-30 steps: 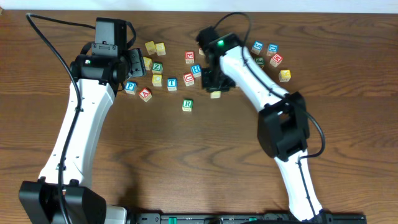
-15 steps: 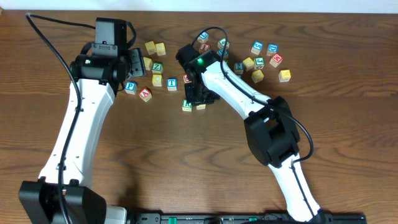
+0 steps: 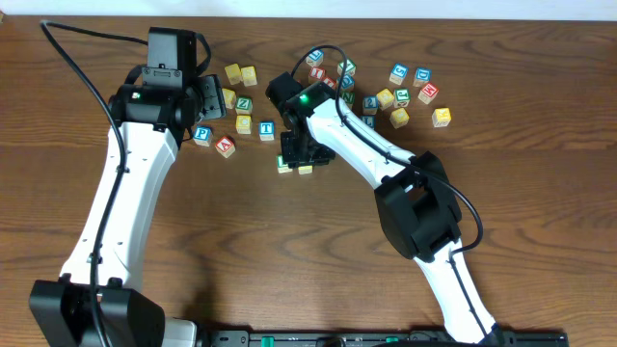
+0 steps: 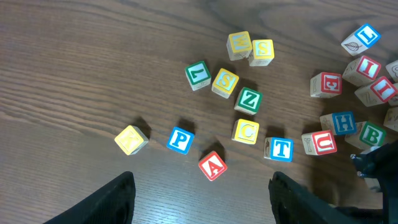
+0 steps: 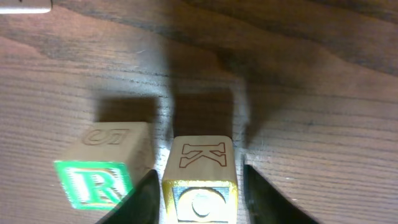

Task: Spell out ROBOT
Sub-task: 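Grasp the yellow O block with the right gripper, place right of R, then move the right gripper back to the pile over the green B block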

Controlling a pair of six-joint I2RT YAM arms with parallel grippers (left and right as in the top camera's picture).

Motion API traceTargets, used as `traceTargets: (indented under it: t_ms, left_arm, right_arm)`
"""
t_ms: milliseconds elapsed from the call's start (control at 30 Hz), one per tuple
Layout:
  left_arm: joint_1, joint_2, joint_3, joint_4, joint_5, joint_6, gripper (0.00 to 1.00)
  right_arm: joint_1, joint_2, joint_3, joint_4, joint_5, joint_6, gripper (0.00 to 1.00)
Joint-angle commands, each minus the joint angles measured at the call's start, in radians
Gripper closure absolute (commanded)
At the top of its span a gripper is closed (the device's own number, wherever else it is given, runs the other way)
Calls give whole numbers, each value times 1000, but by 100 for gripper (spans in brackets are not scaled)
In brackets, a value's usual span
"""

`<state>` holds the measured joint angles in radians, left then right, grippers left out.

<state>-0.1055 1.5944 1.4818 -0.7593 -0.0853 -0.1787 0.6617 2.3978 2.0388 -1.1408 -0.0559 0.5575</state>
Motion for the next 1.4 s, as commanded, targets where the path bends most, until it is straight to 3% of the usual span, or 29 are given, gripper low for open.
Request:
traceTargets:
  t_ms: [0, 200, 500, 800, 1033, 1367]
  left_arm:
    - [5, 7, 11, -2, -13, 13, 31]
    - [5, 7, 11, -1, -13, 13, 31]
    - [5, 7, 11, -1, -13, 13, 32]
    - [5, 7, 11, -2, -13, 13, 31]
    - [5, 7, 11, -1, -13, 13, 31]
    - [5, 7, 11, -2, -13, 13, 31]
  right_arm:
    - [8, -30, -6, -1, -2, 21, 52]
    - [-14, -31, 26, -6, 20, -17, 51]
    - [-99, -31, 208, -19, 45, -41, 52]
    - [-183, -15, 175, 165, 136, 15, 52]
    - [-183, 60, 174, 187, 124, 100, 51]
    - [-175, 107, 173, 217, 117, 116, 54]
